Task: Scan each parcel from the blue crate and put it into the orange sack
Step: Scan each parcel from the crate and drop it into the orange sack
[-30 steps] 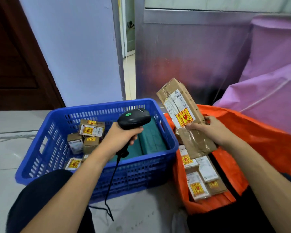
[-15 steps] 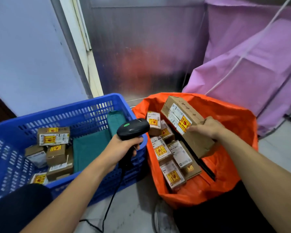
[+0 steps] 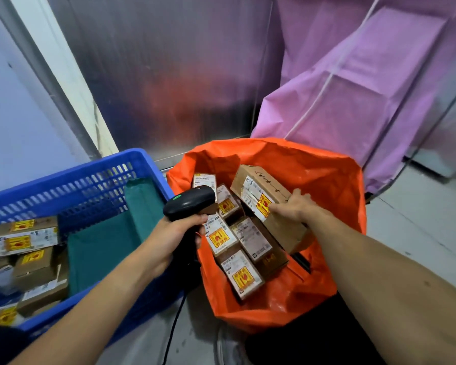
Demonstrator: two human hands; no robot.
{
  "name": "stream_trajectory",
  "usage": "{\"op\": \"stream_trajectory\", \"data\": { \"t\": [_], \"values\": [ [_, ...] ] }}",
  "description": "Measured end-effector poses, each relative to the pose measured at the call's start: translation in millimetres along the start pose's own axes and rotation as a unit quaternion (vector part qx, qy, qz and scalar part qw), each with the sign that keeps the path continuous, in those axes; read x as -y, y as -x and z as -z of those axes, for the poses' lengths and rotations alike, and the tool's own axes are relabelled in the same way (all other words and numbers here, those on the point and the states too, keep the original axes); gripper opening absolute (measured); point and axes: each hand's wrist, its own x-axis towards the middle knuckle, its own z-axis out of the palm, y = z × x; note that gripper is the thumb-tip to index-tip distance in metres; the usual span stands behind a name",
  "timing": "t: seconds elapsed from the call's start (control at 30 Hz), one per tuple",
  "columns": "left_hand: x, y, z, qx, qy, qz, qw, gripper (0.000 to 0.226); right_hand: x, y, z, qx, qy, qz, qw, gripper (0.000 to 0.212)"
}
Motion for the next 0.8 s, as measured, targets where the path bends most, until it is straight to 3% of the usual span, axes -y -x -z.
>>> {"op": "stream_trajectory", "data": {
  "t": [0.2,0.4,0.53,0.63,0.8],
  "values": [
    [1.3,-14.3,-13.4,0.006,-0.01,0.007,1.0,0.01,-5.8,-16.2,-22.1,-0.029,0.042,-0.023,0.998,0.112],
    [10.9,-26.5,-26.3,0.008,-0.028,0.017,0.999,0.008,-8.3,-15.6,-35.7,-0.055,0.146,0.039,0.987,0.085],
    [17.4,-27.8,-26.8,0.003,-0.023,0.024,0.999,0.01,-8.9,-18.9,-49.8,-0.093,0.171,0.081,0.978,0.088],
    [19.8,-30.0,-26.4,-0.007,-0.015,0.029,0.999,0.012,-10.1,-28.2,-62.0,-0.073,0.204,0.103,0.971,0.099],
    [19.3,-32.7,-23.4,-0.014,-0.005,0.028,1.0,0.014,-7.9,-29.0,-66.1,-0.004,0.206,0.096,0.974,0.091]
  ]
}}
